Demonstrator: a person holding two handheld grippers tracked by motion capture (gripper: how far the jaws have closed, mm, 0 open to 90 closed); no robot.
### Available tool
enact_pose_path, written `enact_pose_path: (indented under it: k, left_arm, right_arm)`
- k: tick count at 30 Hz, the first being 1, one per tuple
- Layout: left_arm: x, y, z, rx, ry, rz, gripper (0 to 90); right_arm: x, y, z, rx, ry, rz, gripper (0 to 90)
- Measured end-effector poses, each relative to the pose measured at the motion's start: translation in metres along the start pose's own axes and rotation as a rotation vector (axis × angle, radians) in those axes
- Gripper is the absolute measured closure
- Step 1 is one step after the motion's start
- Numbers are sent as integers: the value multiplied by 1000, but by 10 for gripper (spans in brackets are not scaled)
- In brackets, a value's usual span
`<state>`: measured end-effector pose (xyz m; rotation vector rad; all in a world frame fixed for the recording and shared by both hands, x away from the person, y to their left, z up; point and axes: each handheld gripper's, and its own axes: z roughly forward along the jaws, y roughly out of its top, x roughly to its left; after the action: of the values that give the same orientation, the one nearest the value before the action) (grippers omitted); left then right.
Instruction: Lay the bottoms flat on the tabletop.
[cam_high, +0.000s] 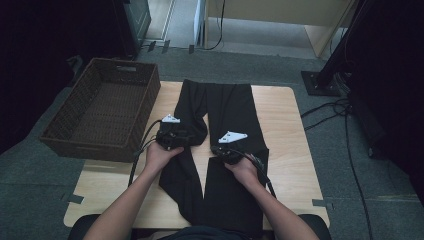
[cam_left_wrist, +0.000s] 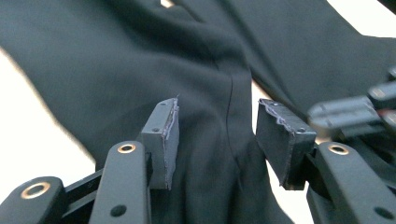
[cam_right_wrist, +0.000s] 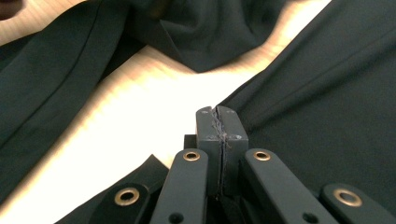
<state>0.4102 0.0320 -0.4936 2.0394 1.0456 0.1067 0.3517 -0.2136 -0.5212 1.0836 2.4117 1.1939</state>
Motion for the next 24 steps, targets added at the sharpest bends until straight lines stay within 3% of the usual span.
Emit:
enact_pose_path:
  k: [2, 10, 15, 21, 24]
  left_arm:
    - [1, 9, 6, 3, 14, 22, 481]
    - [21, 46, 29, 5, 45, 8, 478]
    - [33, 58, 45, -15, 64, -38, 462]
    - [37, 68, 65, 18, 140, -1, 481]
    - [39, 67, 72, 55, 161, 17, 572]
  right_arm:
    - [0, -2, -2, -1, 6, 6, 900]
    - [6, -9, -9, 1, 22, 12, 900]
    - [9, -14, -14, -5, 37, 33, 900]
    - [20, -20, -20, 7, 76, 35, 899]
    - [27, -25, -24, 1, 79, 28, 899]
